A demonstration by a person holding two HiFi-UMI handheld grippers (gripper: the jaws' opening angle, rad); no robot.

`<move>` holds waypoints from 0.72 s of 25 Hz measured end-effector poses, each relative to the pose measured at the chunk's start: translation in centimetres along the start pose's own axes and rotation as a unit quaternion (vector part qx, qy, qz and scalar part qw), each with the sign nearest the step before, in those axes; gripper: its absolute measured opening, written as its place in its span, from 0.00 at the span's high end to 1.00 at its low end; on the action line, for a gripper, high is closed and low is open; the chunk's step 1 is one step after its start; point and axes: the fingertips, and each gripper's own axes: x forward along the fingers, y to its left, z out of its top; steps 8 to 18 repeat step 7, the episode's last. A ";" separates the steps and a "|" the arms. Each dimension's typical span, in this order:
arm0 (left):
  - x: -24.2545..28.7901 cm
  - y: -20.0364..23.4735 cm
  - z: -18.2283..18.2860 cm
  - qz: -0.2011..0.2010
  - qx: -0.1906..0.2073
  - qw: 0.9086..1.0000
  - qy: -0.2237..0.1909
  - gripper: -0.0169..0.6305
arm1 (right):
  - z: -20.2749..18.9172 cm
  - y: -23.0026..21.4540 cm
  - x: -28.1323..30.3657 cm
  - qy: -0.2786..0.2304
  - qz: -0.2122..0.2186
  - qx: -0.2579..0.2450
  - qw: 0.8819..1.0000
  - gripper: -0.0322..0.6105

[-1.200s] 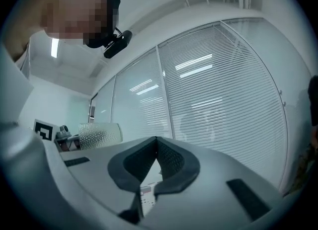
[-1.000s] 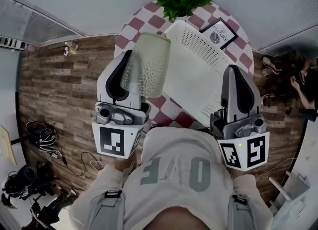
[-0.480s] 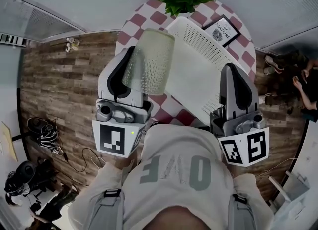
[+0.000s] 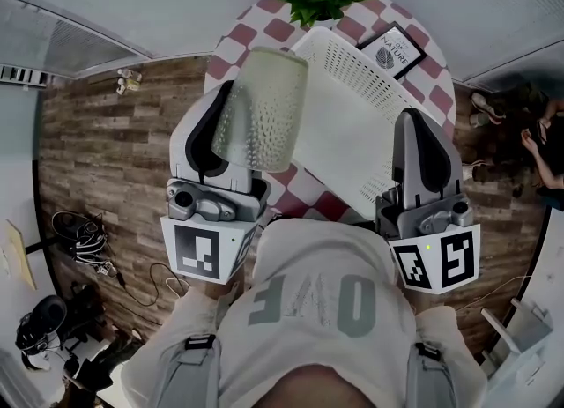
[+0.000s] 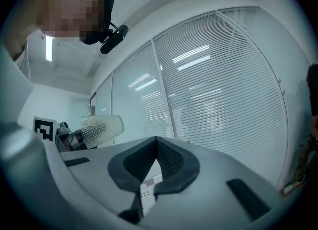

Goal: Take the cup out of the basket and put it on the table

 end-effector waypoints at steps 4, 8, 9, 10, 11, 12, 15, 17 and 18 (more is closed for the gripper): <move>0.0 0.1 0.0 0.001 0.006 1.000 0.002 0.94 | 0.0 -0.1 0.1 -0.001 -0.002 -0.004 1.000 0.94; 0.2 0.2 -0.1 0.001 0.007 1.000 0.001 0.94 | -0.1 -0.4 0.3 0.000 -0.004 -0.006 1.000 0.94; 0.2 0.2 -0.1 0.001 0.007 1.000 0.001 0.94 | -0.1 -0.4 0.3 0.000 -0.004 -0.006 1.000 0.94; 0.2 0.2 -0.1 0.001 0.007 1.000 0.001 0.94 | -0.1 -0.4 0.3 0.000 -0.004 -0.006 1.000 0.94; 0.2 0.2 -0.1 0.001 0.007 1.000 0.001 0.94 | -0.1 -0.4 0.3 0.000 -0.004 -0.006 1.000 0.94; 0.2 0.2 -0.1 0.001 0.007 1.000 0.001 0.94 | -0.1 -0.4 0.3 0.000 -0.004 -0.006 1.000 0.94; 0.2 0.2 -0.1 0.001 0.007 1.000 0.001 0.94 | -0.1 -0.4 0.3 0.000 -0.004 -0.006 1.000 0.94; 0.2 0.2 -0.1 0.001 0.007 1.000 0.001 0.94 | -0.1 -0.4 0.3 0.000 -0.004 -0.006 1.000 0.94; 0.2 0.2 -0.1 0.001 0.007 1.000 0.001 0.94 | -0.1 -0.4 0.3 0.000 -0.004 -0.006 1.000 0.94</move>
